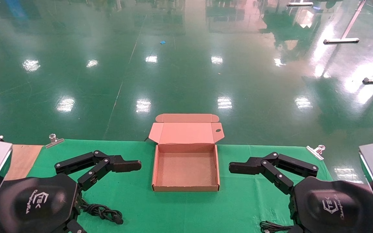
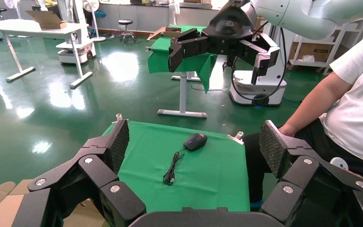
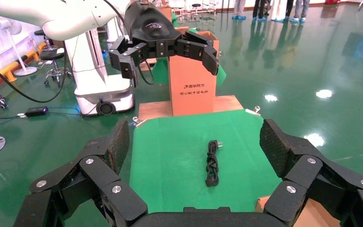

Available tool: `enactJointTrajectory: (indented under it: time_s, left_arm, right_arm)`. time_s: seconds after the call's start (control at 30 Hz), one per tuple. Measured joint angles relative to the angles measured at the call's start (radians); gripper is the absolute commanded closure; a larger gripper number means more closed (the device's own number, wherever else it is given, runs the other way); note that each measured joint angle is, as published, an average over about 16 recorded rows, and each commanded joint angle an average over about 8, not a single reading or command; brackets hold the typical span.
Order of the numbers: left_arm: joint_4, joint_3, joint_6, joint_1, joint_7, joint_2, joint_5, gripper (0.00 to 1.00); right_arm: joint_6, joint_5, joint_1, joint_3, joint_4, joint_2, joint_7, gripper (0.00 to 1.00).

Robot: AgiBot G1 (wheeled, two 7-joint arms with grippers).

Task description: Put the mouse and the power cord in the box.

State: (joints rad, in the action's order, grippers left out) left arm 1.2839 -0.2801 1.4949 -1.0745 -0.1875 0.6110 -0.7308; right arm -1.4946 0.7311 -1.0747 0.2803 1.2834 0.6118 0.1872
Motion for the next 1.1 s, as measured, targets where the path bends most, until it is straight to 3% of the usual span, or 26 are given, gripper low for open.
enactJointTrajectory:
  time_s: [1.1]
  left_arm:
    - [0.000,0.000,0.000,0.000,0.000,0.000,0.000,0.00]
  right_arm:
    - [0.000,0.000,0.000,0.000,0.000,0.000,0.000,0.00]
